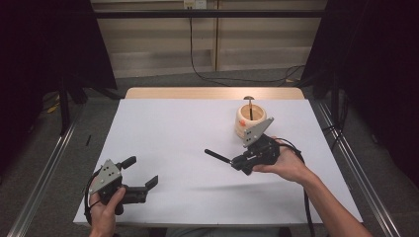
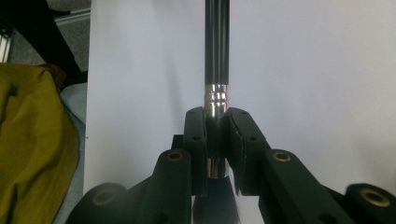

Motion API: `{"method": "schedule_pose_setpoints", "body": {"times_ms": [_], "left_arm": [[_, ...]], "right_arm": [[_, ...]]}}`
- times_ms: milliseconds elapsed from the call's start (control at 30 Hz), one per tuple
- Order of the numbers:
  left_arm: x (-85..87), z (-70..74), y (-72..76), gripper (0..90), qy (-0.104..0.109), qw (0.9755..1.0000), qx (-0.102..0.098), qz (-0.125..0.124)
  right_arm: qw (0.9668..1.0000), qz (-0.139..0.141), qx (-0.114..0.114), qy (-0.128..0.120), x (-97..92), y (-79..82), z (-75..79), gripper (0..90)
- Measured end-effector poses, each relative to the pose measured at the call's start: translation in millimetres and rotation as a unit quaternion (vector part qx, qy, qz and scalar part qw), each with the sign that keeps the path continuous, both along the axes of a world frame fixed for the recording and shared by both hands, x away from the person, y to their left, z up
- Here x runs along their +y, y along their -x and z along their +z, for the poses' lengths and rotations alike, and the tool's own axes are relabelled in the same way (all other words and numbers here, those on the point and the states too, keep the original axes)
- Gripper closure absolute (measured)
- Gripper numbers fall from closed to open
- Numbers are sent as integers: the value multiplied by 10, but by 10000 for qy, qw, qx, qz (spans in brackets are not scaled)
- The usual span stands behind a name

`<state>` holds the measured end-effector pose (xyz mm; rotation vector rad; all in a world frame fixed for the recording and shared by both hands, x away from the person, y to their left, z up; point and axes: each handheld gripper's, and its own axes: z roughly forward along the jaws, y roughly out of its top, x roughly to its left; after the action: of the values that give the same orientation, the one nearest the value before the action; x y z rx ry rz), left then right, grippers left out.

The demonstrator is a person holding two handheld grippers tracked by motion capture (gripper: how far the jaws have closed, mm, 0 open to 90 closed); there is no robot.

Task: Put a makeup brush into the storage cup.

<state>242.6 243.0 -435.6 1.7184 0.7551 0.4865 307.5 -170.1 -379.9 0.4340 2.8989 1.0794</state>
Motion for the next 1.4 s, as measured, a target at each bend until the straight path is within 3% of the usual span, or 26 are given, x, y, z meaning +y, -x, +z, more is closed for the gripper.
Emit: {"method": "schedule_pose_setpoints", "body": {"times_ms": [167, 367, 567, 633, 733, 800, 1100, 1300, 1400], "left_arm": [[7, 2, 5, 10, 14, 10000, -12, -23], [7, 7, 5, 10, 22, 10000, -21, -52], [14, 6, 1, 9, 18, 10000, -15, -41], [12, 6, 0, 10, 19, 10000, -14, -39], [5, 4, -2, 10, 22, 10000, -2, -34], [5, 7, -3, 10, 17, 10000, -9, -62], [-25, -3, -66, 9, -115, 9996, 148, -209], [-72, 92, -83, 10, -25, 9990, 250, -357], [-108, 160, -79, 10, -45, 9988, 168, -447]], "right_arm": [[9991, -87, 186, 369, 77, -72, -6, 776], [9970, 105, 390, 664, 195, -99, -84, 775], [9934, 234, 368, 1060, 266, -105, -130, 776], [9939, 235, 366, 1011, 261, -106, -107, 775], [9927, 16, 304, 1168, 268, -117, -91, 776], [9910, 18, 276, 1308, 281, -122, -98, 776], [9875, 419, 304, 1487, 368, -16, -102, 776], [9861, 393, 298, 1589, 358, -3, -125, 776], [9865, 343, 257, 1578, 360, -3, -124, 775]]}}
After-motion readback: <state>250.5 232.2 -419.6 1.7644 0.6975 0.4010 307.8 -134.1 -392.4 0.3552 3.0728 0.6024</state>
